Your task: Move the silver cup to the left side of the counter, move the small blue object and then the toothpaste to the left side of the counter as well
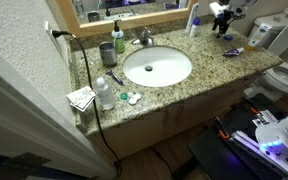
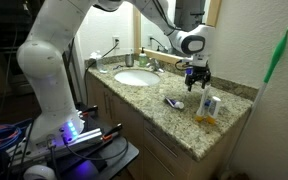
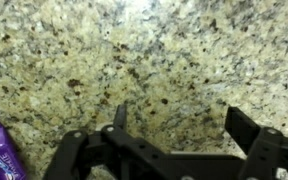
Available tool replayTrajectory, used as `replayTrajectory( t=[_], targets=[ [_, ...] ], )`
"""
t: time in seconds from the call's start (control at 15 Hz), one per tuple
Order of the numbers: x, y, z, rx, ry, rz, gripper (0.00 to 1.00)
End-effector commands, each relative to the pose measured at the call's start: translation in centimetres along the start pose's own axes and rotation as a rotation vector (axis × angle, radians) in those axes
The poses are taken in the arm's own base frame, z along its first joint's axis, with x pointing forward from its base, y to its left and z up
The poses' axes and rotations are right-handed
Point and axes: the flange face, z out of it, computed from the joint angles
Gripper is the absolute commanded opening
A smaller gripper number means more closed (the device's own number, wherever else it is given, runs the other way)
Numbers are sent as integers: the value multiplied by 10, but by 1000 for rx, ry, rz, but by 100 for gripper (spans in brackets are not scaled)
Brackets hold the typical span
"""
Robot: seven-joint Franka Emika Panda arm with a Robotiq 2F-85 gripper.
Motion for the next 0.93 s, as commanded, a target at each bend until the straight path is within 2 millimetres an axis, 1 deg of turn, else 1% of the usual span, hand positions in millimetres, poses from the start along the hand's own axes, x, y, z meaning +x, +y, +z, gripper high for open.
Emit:
replayTrajectory(
  t=[0.0, 0.27, 0.33, 0.47, 0.6, 0.87],
  targets=[
    [6, -1, -2, 9, 2, 17, 100],
    [18, 2, -3, -29, 123, 248, 100],
    [17, 0, -2, -5, 85, 175, 100],
    [19, 1, -3, -15, 107, 228, 100],
    [18, 1, -3, -16, 110, 239, 100],
    [14, -3, -3, 14, 57, 436, 100]
  ],
)
